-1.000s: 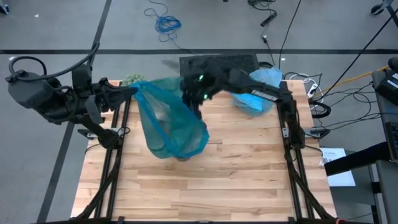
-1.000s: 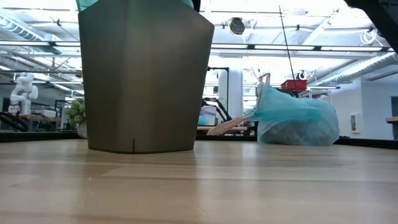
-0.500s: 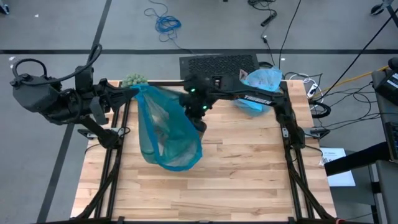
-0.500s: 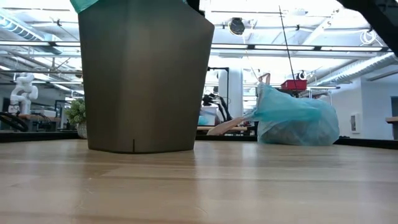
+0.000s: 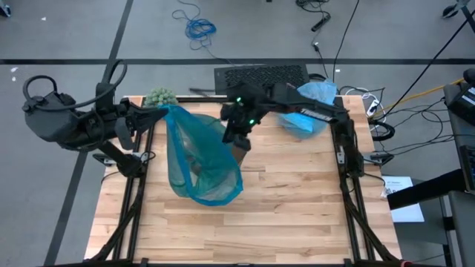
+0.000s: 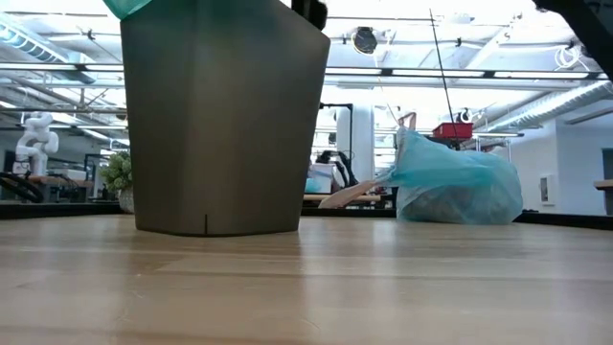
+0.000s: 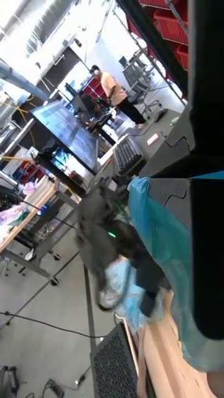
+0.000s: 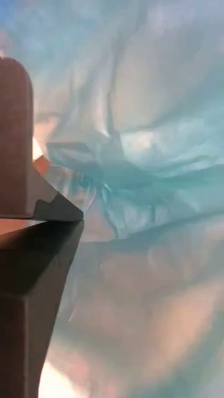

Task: Place trash/remove bag and relplace
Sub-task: Insert the bottom blue trash bag into the trash bin

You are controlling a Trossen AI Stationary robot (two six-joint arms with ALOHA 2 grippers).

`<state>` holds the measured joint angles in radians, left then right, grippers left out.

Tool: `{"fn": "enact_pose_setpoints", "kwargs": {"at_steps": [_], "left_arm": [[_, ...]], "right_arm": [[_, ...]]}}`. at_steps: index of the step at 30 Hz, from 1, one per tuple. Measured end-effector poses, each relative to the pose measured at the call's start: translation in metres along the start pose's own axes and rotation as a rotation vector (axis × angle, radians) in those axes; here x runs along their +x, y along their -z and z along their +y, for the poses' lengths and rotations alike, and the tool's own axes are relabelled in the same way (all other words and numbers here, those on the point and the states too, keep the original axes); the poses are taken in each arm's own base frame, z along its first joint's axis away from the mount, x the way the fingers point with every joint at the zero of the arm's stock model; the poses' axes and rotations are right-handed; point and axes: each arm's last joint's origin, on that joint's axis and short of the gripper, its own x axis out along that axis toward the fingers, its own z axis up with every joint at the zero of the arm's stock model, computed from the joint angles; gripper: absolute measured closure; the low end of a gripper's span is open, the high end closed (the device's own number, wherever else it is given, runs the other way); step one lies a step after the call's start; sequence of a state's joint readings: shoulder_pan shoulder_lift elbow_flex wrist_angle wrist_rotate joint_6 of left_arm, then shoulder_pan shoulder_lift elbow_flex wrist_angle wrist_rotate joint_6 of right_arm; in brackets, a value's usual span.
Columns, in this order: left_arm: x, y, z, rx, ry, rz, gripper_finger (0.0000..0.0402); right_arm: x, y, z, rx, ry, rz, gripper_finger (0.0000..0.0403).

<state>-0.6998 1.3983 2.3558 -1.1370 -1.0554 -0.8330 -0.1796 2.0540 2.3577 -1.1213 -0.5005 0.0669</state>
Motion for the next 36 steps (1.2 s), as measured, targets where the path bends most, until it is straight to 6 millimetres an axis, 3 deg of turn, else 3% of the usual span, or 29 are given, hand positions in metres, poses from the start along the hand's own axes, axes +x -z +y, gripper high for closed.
{"fn": "enact_pose_setpoints", "kwargs": {"at_steps": [6,9,12,17,24,29,36], "left_arm": [[0.0,0.0,0.0,0.0,-0.001,0.001,0.0402],[0.0,0.0,0.0,-0.019,-0.002,0.002,0.0402],[0.0,0.0,0.0,-0.02,-0.003,0.002,0.0402],[0.0,0.0,0.0,-0.031,0.002,-0.002,0.0402],[0.004,0.005,-0.004,-0.018,-0.007,0.0,0.0402],[0.006,0.007,-0.005,-0.03,-0.021,-0.007,0.0402],[0.009,0.012,-0.008,-0.039,-0.036,-0.011,0.0402]], "right_arm": [[-0.049,0.0,0.009,0.001,0.049,-0.079,0.0403],[-0.076,-0.008,0.01,-0.01,0.216,-0.222,0.0403],[-0.082,-0.021,0.001,-0.031,0.295,-0.351,0.0403],[-0.047,-0.035,-0.016,-0.011,0.13,-0.399,0.0403],[0.028,-0.004,-0.019,0.021,0.052,-0.019,0.0403],[0.049,0.007,-0.012,0.018,0.016,0.083,0.0403],[0.065,0.012,-0.02,0.111,-0.011,0.132,0.0403]]}}
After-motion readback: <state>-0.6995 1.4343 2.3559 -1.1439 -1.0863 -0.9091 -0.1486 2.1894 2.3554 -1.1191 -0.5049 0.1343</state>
